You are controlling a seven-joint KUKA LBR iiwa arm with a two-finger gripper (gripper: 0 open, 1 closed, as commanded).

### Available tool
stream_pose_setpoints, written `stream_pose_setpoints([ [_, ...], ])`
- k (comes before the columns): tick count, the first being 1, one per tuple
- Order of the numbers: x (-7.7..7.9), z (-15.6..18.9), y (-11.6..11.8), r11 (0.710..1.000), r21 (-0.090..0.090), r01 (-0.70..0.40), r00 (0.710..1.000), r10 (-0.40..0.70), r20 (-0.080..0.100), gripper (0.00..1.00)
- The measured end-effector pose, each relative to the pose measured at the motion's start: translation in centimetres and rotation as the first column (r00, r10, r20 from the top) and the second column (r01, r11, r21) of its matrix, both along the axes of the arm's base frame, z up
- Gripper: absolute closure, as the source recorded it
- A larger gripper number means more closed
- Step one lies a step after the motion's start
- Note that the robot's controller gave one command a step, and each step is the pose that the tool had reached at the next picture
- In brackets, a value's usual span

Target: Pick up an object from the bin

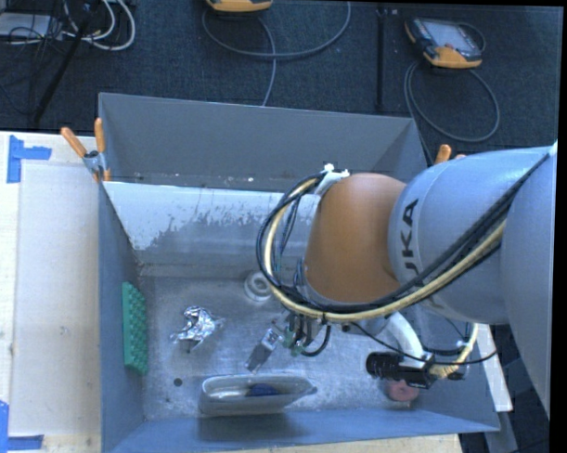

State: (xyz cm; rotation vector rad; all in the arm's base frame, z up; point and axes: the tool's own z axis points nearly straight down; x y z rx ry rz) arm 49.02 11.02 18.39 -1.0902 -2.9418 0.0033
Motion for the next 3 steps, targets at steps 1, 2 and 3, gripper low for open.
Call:
stream_pose_setpoints([
  [1,-0.2,-11.1,3.3,0.998,0.0,-0.059,0.998,0.059,0.008,0.0],
  [2,-0.5,-10.9,3.8,0.998,0.007,-0.063,0.998,0.063,-0.004,1.0],
  [3,1.7,-5.0,2.3,0.988,-0.001,-0.157,0.988,0.157,0.007,1.0],
])
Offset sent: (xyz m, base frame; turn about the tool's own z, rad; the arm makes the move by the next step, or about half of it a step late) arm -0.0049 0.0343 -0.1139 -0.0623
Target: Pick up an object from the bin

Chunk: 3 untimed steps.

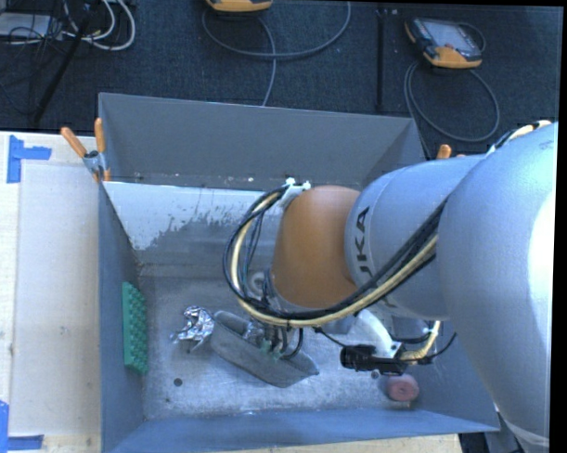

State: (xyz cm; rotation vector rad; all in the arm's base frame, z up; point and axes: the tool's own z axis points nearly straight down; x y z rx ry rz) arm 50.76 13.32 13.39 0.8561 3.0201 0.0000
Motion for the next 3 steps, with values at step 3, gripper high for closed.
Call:
stream_pose_setpoints([
  [3,0.9,-2.7,2.6,0.998,-0.002,-0.059,0.998,0.059,-0.014,1.0],
])
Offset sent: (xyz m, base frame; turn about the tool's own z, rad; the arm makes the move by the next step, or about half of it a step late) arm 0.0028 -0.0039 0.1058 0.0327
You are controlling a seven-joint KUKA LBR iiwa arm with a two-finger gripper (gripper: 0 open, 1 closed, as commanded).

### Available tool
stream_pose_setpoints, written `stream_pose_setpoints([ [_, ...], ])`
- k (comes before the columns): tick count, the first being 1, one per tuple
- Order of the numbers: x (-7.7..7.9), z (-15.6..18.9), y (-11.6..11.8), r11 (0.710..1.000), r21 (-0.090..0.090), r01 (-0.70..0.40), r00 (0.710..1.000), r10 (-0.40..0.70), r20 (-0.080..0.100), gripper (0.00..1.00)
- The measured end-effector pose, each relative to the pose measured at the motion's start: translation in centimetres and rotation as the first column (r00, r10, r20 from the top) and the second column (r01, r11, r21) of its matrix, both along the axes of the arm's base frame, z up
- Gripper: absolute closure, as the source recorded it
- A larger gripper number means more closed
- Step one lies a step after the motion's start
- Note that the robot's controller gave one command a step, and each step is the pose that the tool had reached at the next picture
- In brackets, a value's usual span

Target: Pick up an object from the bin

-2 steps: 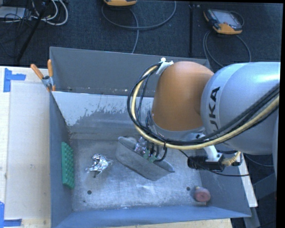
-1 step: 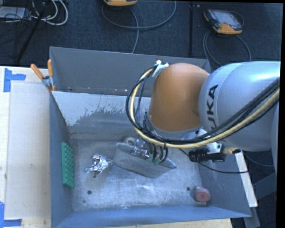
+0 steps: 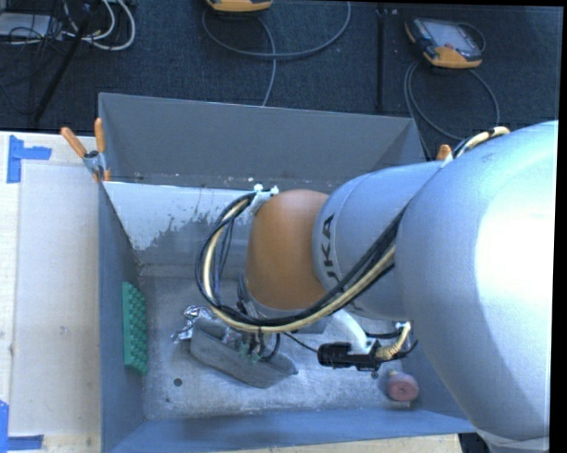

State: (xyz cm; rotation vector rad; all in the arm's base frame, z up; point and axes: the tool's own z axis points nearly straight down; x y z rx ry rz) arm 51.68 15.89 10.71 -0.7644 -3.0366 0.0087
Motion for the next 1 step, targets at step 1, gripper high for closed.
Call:
stream_pose_setpoints([
  [1,0.22,0.5,-0.03,1.0,0.002,0.002,1.0,-0.002,0.008,0.0],
])
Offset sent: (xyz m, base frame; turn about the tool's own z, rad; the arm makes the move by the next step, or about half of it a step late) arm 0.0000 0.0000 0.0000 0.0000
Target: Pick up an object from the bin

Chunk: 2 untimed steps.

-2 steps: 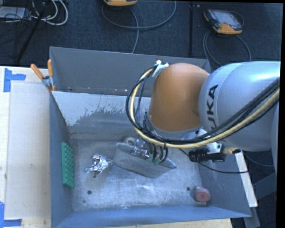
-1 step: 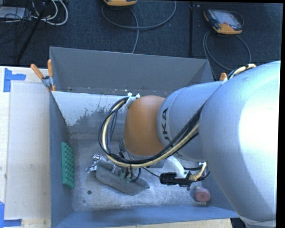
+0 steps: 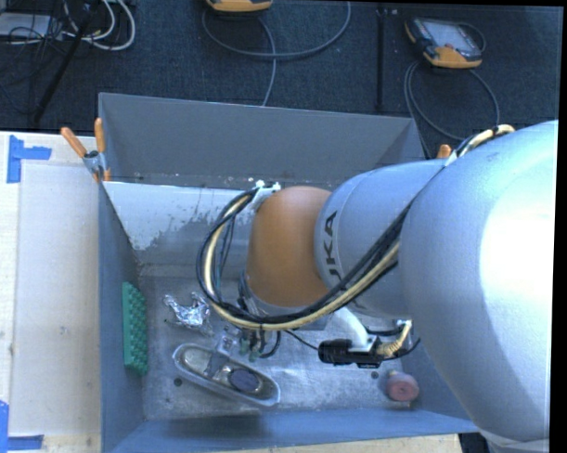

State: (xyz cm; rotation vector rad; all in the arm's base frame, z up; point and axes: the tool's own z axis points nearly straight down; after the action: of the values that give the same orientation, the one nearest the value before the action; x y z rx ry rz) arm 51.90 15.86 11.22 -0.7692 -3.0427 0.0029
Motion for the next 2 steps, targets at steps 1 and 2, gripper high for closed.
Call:
stream_pose_setpoints([
  [1,-3.35,-3.35,-0.69,0.991,0.0,0.135,0.991,-0.135,0.003,0.0],
  [2,-3.42,-3.3,-0.54,0.991,0.002,0.137,0.991,-0.137,-0.001,1.0],
])
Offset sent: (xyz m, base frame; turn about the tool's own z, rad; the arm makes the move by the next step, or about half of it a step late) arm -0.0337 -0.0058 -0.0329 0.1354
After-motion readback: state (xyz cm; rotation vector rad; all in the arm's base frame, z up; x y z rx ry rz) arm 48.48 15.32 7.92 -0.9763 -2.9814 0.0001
